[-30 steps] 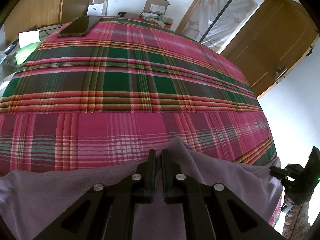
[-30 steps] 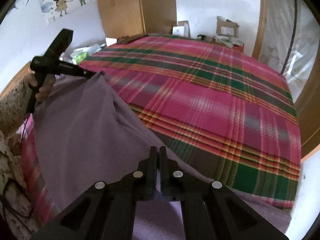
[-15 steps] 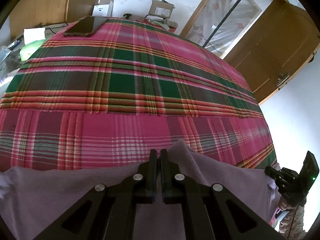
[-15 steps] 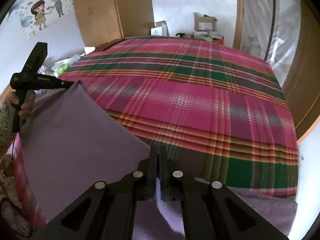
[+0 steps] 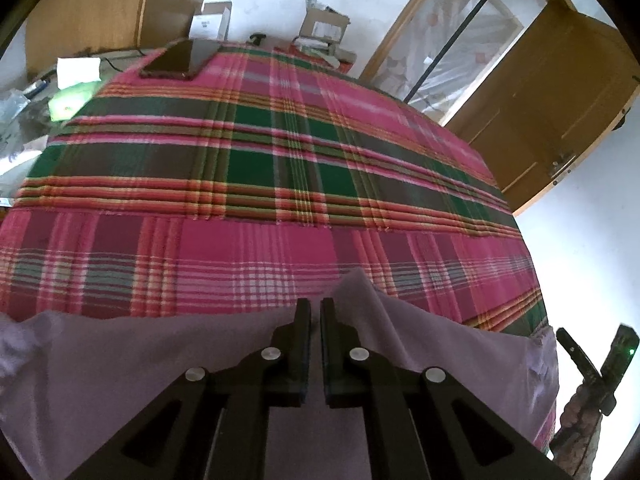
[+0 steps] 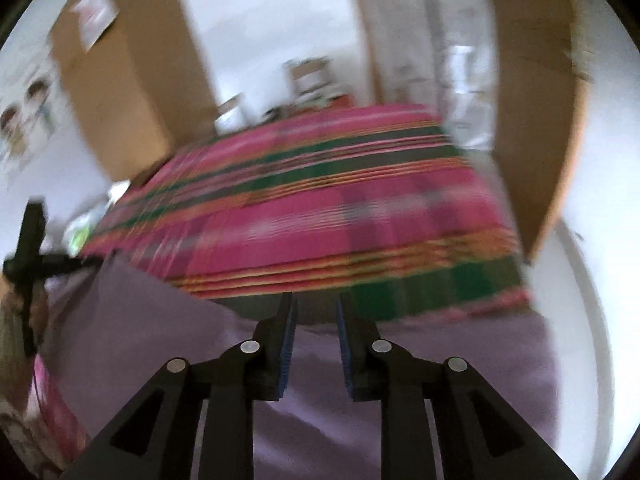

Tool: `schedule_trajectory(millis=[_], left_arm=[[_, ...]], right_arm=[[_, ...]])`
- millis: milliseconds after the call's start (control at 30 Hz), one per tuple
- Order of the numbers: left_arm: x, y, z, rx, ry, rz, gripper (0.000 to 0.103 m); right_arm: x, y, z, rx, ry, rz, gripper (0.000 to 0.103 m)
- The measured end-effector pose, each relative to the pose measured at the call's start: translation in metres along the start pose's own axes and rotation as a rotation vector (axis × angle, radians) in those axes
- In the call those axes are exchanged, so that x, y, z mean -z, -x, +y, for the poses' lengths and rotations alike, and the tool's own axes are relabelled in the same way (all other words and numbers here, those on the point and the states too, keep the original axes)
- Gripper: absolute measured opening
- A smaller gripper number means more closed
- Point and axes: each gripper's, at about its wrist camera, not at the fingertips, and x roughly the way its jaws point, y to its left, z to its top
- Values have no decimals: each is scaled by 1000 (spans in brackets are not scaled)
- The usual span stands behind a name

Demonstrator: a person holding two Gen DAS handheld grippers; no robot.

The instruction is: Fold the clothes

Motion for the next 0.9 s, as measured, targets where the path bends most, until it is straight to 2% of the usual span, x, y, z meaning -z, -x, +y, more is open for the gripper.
schedule_trajectory(millis=[100,300,433,600,667,733,900], left_arm=[[6,10,-2,5,2,-23,4],[20,22,-14,29,-11,-35,4],[29,27,-23,43,-24,-34,4],[40,29,-31,52,-29,-26,4],[43,27,-30,47,-21,-16,4],[46,24,-30,42,-14,-7,4],[47,18,-34,32,-10,5,4]], right_arm=[[25,26,-34,128,-146,-43,36],[61,52,-85,225,-396,-94,39],[67,55,-108,222,-474,-94,39],[65,47,-119,164,-497,-71,40],[65,49,-120,149,-502,-86,33],[64,50,-119,151,-495,-87,4],[59,50,-112,191,-452,-88,2]])
